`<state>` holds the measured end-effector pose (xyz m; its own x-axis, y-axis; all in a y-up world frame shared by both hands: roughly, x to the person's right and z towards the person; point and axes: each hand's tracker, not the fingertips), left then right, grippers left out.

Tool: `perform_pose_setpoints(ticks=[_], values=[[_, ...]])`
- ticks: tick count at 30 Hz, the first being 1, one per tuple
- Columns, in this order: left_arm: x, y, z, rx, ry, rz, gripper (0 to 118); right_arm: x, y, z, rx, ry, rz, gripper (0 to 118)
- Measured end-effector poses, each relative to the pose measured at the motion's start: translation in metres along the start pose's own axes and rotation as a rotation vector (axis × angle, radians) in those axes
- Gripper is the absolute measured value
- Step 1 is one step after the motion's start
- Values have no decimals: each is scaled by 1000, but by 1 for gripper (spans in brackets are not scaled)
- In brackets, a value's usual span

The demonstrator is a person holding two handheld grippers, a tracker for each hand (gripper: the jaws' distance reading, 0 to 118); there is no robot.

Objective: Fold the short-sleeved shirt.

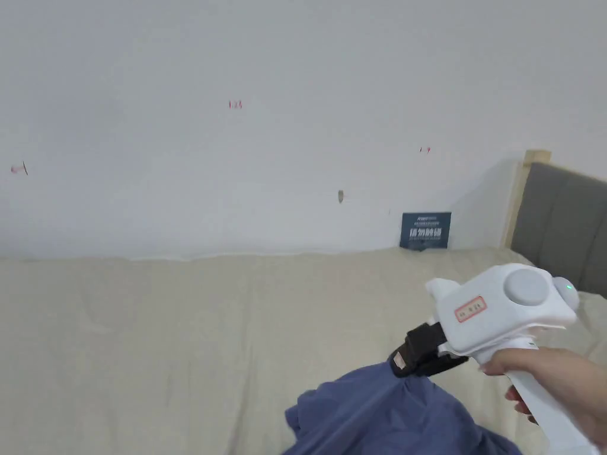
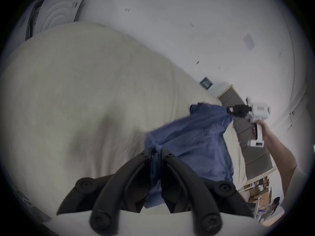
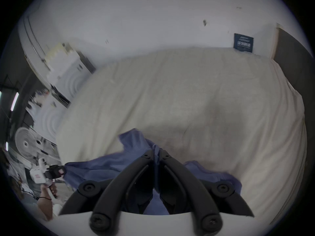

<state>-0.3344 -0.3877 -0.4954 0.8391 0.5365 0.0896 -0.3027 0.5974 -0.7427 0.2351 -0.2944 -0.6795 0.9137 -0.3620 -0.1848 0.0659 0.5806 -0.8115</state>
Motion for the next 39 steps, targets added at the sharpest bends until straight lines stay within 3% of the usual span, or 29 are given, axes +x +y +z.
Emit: perform_pose_setpoints(ticks=[7, 13, 16, 21, 28, 36, 39], values=[[79, 107, 76, 145, -100, -135, 11, -37, -21, 182, 227, 34, -53, 5], [173, 192, 133, 311, -47, -396, 11, -78, -17, 302, 452, 12, -69, 5], [202, 232, 153, 356, -24, -392, 11, -93, -4, 344, 532, 3, -68, 5], [235, 287, 167, 426, 13, -388, 11, -109, 32, 370, 620, -22, -83, 5], [257, 347, 124, 447, 115, -486, 11, -106, 108, 350, 736, -60, -121, 5], [260, 413, 58, 550, 104, -482, 11, -103, 179, 329, 882, -180, -29, 5], [267, 412, 44, 595, 51, -461, 11, -99, 187, 318, 930, -188, -39, 5]])
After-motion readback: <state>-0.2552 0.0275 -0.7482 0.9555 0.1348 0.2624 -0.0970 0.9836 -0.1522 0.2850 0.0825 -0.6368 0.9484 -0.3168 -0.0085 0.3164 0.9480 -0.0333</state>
